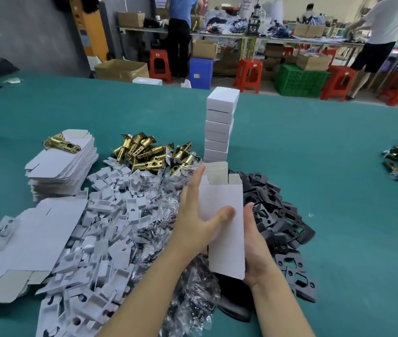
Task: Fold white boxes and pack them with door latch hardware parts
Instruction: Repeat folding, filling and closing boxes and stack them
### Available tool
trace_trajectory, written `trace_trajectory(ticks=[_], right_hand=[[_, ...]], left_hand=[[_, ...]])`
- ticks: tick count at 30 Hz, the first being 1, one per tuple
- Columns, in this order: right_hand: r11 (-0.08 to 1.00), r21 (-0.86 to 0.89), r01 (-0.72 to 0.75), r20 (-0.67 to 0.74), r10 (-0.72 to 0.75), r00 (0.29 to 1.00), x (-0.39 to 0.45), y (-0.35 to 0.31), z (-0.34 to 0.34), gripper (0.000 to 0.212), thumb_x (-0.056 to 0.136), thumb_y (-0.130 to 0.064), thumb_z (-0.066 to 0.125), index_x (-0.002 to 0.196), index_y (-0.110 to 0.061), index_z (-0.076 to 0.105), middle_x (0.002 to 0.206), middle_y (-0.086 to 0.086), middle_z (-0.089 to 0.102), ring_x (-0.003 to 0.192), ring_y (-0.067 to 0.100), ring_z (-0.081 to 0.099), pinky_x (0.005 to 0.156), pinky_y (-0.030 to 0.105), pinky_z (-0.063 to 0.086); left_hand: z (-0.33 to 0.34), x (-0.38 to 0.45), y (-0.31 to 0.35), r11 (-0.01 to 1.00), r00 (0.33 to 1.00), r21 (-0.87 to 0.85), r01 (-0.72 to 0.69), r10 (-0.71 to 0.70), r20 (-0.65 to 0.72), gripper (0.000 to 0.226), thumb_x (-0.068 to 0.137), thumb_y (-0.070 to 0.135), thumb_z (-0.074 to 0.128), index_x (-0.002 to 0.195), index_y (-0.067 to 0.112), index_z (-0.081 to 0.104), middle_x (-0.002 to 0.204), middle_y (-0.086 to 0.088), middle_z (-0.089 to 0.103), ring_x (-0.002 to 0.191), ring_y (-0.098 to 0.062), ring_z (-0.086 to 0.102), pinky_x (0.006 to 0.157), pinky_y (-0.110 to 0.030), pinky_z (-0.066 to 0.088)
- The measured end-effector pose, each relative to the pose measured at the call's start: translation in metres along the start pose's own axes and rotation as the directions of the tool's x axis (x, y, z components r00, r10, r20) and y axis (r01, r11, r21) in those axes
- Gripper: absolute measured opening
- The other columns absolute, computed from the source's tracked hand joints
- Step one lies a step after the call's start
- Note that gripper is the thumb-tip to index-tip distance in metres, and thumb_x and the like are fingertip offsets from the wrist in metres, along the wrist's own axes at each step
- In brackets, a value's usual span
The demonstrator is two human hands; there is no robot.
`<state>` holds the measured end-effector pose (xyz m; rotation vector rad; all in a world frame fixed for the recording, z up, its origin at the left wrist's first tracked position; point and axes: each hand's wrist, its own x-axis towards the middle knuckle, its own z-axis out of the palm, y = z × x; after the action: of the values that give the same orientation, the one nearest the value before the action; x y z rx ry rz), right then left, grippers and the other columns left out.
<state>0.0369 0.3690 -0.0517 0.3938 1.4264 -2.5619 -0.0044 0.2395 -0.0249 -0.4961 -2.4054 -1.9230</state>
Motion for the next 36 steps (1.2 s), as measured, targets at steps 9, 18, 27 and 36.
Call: trace_trajectory(ticks=[9, 18, 27, 36], right_hand=[[1.0, 0.001, -0.005, 0.231, 0.005, 0.973, -0.01, -0.005, 0.004, 0.091, 0.051, -0.084, 0.081, 0.122, -0.027, 0.076, 0.126, 0.017, 0.072, 0.103, 0.03, 0.075, 0.077, 0.039, 0.061], [0.997, -0.038, -0.06, 0.317, 0.069, 0.946, -0.017, -0.008, 0.008, 0.091, 0.063, -0.072, 0.086, 0.131, -0.015, 0.07, 0.125, 0.018, 0.071, 0.102, 0.028, 0.074, 0.077, 0.037, 0.061], [0.998, -0.056, 0.038, 0.451, -0.009, 0.892, -0.018, -0.013, 0.004, 0.055, 0.092, -0.05, 0.07, 0.139, -0.021, 0.063, 0.125, 0.004, 0.073, 0.106, 0.019, 0.073, 0.084, 0.033, 0.06], [0.992, -0.079, 0.097, 0.273, -0.072, 0.959, -0.006, -0.007, 0.005, 0.084, 0.07, -0.052, 0.09, 0.137, -0.011, 0.061, 0.128, 0.026, 0.066, 0.104, 0.037, 0.069, 0.084, 0.049, 0.06]], left_hand=[[-0.018, -0.012, -0.007, 0.998, 0.995, 0.053, -0.032, 0.027, 0.101, 0.066, 0.072, 0.078, 0.068, 0.133, 0.068, 0.046, 0.133, 0.023, 0.042, 0.105, 0.018, 0.044, 0.075, -0.009, 0.049], [-0.028, -0.014, -0.004, 0.996, 0.989, 0.006, 0.088, -0.088, 0.12, 0.051, 0.075, 0.047, 0.085, 0.116, 0.051, 0.056, 0.121, 0.008, 0.059, 0.097, -0.016, 0.063, 0.077, -0.042, 0.06], [-0.033, -0.015, 0.003, 0.988, 0.972, -0.053, 0.146, -0.134, 0.192, 0.05, 0.063, 0.057, 0.081, 0.104, 0.046, 0.053, 0.113, -0.003, 0.058, 0.097, -0.027, 0.059, 0.074, -0.056, 0.06], [-0.03, -0.014, -0.006, 0.955, 0.976, -0.238, 0.177, -0.14, 0.164, 0.069, 0.071, 0.043, 0.085, 0.127, 0.046, 0.045, 0.116, 0.013, 0.068, 0.101, -0.019, 0.071, 0.076, -0.047, 0.064]])
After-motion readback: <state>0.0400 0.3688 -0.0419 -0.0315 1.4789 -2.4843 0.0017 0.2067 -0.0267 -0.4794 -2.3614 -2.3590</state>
